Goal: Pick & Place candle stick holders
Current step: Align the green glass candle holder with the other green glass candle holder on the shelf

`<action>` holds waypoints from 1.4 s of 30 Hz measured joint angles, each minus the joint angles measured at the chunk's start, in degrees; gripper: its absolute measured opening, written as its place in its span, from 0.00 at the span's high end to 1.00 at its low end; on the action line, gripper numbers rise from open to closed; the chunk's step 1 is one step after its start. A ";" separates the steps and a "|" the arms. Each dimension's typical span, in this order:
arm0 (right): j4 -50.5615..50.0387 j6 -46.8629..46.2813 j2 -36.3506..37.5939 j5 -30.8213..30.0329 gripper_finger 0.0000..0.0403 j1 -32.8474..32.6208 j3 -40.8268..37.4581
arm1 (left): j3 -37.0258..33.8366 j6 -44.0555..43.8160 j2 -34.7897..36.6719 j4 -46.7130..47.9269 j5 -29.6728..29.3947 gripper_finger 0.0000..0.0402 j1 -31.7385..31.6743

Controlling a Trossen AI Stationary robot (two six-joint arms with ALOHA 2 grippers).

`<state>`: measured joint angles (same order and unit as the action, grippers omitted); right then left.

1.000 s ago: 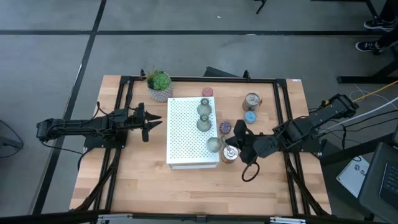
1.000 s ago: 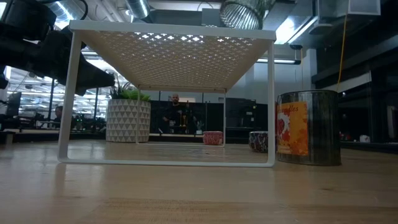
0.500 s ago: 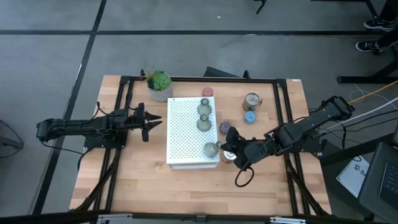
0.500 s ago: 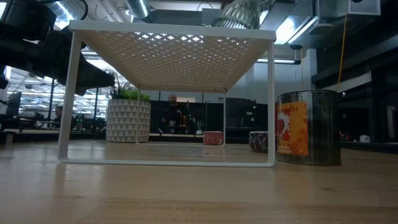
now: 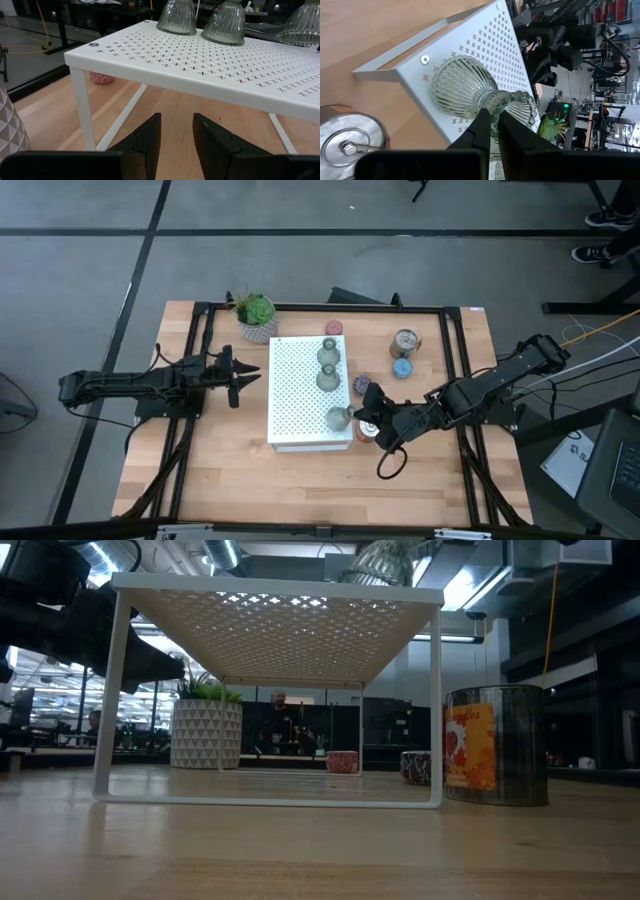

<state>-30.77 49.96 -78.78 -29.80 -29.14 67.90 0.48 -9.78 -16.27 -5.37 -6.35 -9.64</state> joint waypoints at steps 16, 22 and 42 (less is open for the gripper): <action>4.18 4.85 -0.02 -0.15 0.95 1.75 0.00 | -0.01 0.00 0.00 -0.01 0.00 0.73 -0.01; 4.20 3.83 -0.02 0.78 0.95 1.77 -0.02 | 0.01 0.00 0.00 -0.02 0.00 0.73 -0.01; 2.45 -4.12 -0.02 5.12 0.95 1.69 -0.02 | 0.01 0.00 0.00 -0.02 0.00 0.73 -0.01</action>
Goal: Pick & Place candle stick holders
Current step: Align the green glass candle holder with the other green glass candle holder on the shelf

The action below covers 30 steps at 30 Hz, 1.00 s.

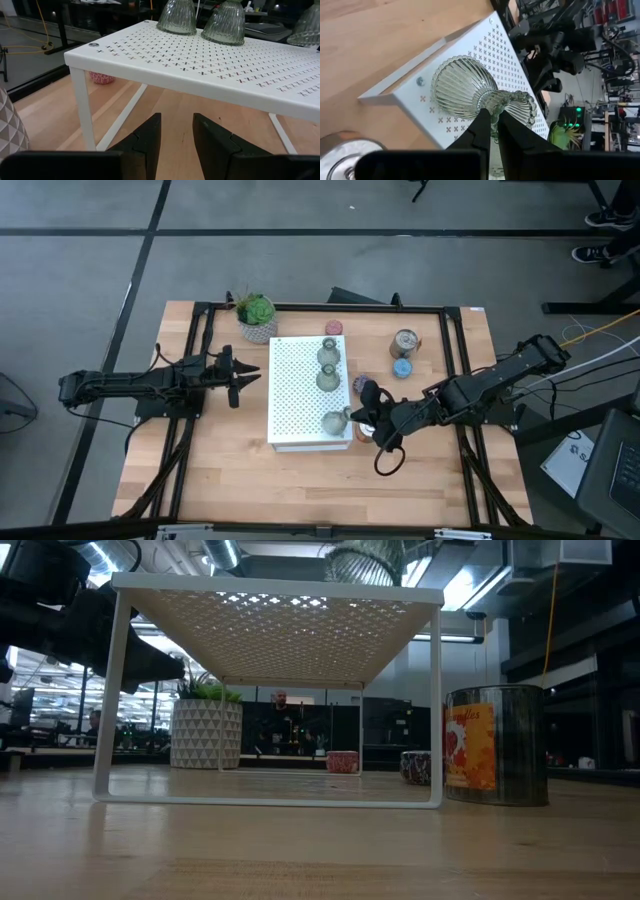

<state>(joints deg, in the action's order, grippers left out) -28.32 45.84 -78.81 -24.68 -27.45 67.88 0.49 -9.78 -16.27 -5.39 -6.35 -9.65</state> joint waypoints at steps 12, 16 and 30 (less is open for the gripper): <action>-1.04 2.60 0.00 -4.72 0.95 3.32 -0.02 | -0.01 0.00 0.00 0.01 0.00 0.73 0.01; -1.04 2.61 0.00 -3.07 0.95 4.68 -0.02 | -0.02 0.00 0.00 0.00 0.00 0.73 0.01; -0.11 2.61 0.00 -2.26 0.77 5.36 -0.02 | -0.02 0.00 0.00 0.02 0.00 0.73 0.02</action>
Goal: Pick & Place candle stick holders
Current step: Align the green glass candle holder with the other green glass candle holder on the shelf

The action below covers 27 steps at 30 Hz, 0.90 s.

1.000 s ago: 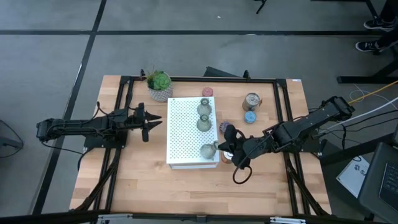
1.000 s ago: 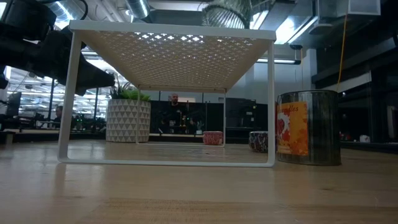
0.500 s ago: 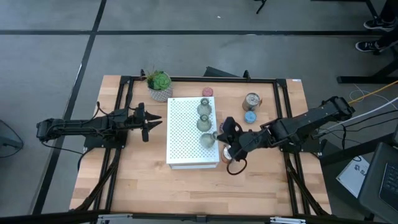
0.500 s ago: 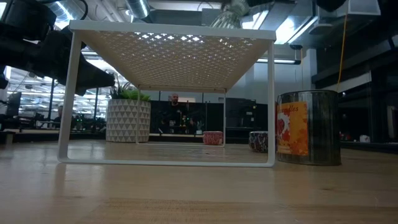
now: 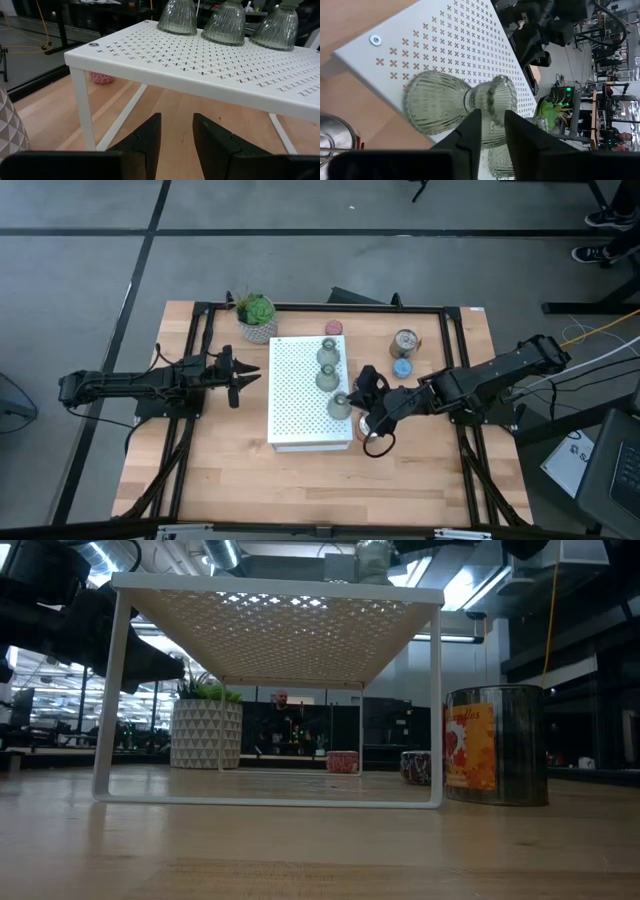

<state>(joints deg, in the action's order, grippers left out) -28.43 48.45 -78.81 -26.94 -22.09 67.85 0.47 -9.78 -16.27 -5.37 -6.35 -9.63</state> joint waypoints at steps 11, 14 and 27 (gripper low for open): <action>5.00 -2.15 0.00 2.19 0.73 -0.10 0.02 | 0.01 0.00 0.00 -0.02 0.00 0.73 -0.01; 4.49 -7.03 0.66 2.14 0.73 -1.27 0.00 | 0.01 0.00 0.00 0.00 0.00 0.73 -0.02; -2.14 -41.71 3.80 2.14 0.73 -4.53 -4.68 | 0.01 0.00 0.00 -0.01 0.00 0.73 -0.01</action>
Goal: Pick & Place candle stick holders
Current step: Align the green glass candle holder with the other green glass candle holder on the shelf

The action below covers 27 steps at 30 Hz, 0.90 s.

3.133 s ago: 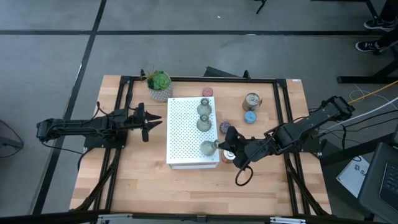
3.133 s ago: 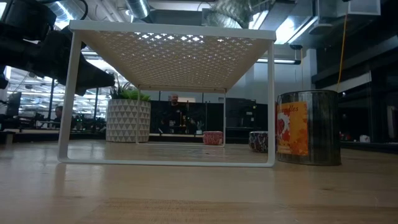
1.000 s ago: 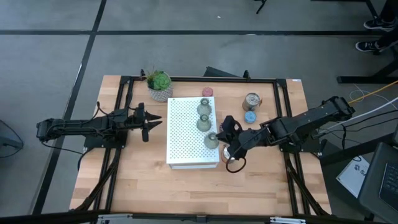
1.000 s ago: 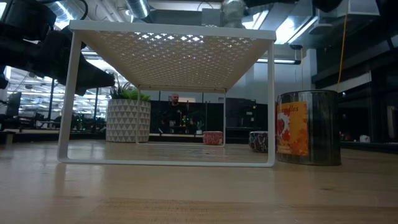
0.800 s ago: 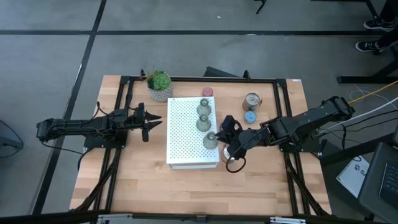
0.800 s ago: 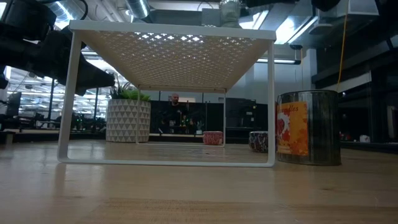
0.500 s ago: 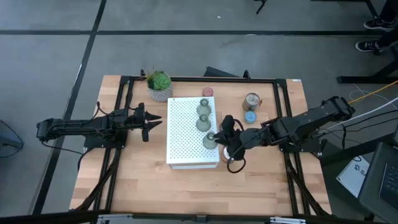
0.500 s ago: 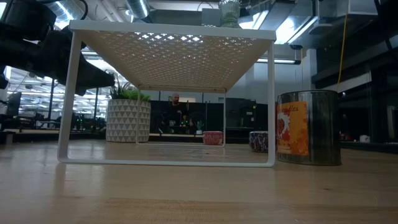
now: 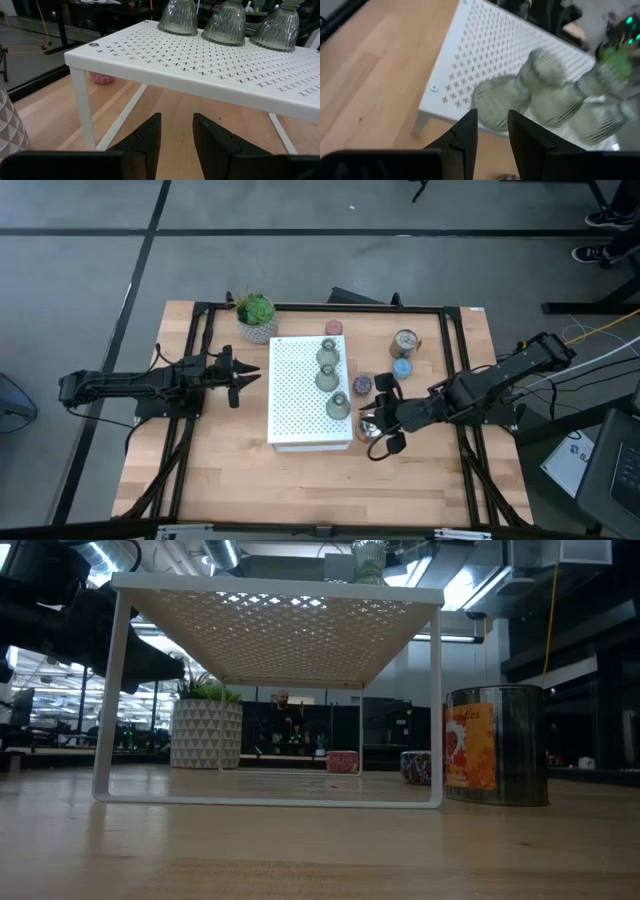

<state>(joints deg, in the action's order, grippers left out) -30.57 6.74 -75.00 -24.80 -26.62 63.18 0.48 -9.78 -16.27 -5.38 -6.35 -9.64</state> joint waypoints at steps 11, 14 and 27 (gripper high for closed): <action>22.42 -2.29 -2.18 -0.02 0.73 3.33 -7.66 | -0.01 0.00 0.00 0.01 0.00 0.73 -0.01; 25.71 -2.25 -3.48 -0.04 0.73 3.77 -7.67 | 0.01 0.00 0.00 0.00 0.00 0.73 -0.01; 29.51 -2.09 -6.39 3.26 0.73 3.49 -7.67 | 0.00 0.00 0.00 0.00 0.00 0.73 -0.01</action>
<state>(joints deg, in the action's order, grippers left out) -1.06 4.65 -81.39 -21.54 -23.13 55.51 0.48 -9.78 -16.27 -5.38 -6.35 -9.65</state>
